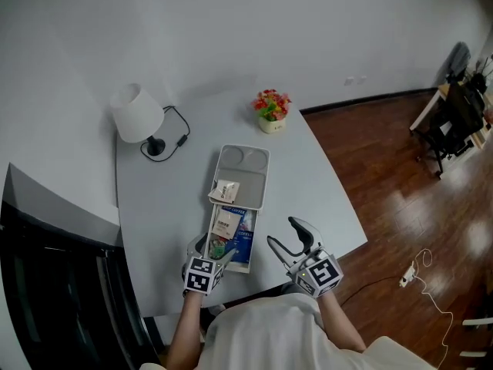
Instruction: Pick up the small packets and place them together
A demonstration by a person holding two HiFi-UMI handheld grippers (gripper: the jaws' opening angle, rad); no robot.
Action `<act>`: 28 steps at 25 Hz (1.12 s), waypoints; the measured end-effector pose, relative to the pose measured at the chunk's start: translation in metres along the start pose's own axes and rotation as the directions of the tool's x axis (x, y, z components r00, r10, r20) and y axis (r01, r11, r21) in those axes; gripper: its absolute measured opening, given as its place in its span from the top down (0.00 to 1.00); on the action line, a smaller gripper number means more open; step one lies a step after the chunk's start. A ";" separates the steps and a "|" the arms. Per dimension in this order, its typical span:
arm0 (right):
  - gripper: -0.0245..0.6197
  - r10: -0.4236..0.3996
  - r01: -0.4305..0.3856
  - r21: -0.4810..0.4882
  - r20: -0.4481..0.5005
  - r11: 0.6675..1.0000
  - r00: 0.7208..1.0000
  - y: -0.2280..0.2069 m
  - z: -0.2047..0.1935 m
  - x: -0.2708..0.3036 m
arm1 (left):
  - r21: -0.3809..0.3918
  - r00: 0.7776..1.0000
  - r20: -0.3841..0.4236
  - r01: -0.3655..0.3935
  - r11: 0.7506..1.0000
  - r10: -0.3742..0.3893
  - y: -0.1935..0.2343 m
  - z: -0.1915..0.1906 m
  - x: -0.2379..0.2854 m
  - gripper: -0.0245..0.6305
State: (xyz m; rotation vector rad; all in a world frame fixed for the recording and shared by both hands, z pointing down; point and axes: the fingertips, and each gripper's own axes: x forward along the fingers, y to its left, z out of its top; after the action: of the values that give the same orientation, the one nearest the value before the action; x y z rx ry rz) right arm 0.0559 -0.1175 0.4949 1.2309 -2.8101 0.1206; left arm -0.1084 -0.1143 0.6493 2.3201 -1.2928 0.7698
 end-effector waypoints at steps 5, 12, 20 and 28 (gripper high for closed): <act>0.51 -0.004 0.004 -0.003 -0.011 1.000 1.000 -0.001 -0.003 -0.004 | 0.032 0.991 -0.125 0.047 0.998 -0.043 0.005 -0.011 0.039 0.35; 0.52 -0.019 0.019 -0.006 -0.032 1.000 0.999 -0.003 -0.005 -0.008 | 0.059 0.943 -0.323 0.103 0.993 -0.079 0.024 -0.027 0.090 0.35; 0.51 -0.028 0.028 -0.001 -0.057 1.000 0.998 -0.008 -0.016 -0.013 | 0.090 0.882 -0.464 0.136 0.987 -0.079 0.028 -0.039 0.120 0.43; 0.52 -0.034 0.034 -0.003 -0.050 0.999 0.998 -0.014 -0.012 -0.015 | 0.080 0.854 -0.513 0.141 0.987 -0.081 0.023 -0.039 0.125 0.47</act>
State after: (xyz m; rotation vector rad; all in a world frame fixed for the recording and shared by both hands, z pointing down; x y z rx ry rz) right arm 0.0773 -0.1149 0.5062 1.2564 -2.7451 0.1440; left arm -0.0850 -0.1860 0.7588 2.0424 -0.8863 1.3365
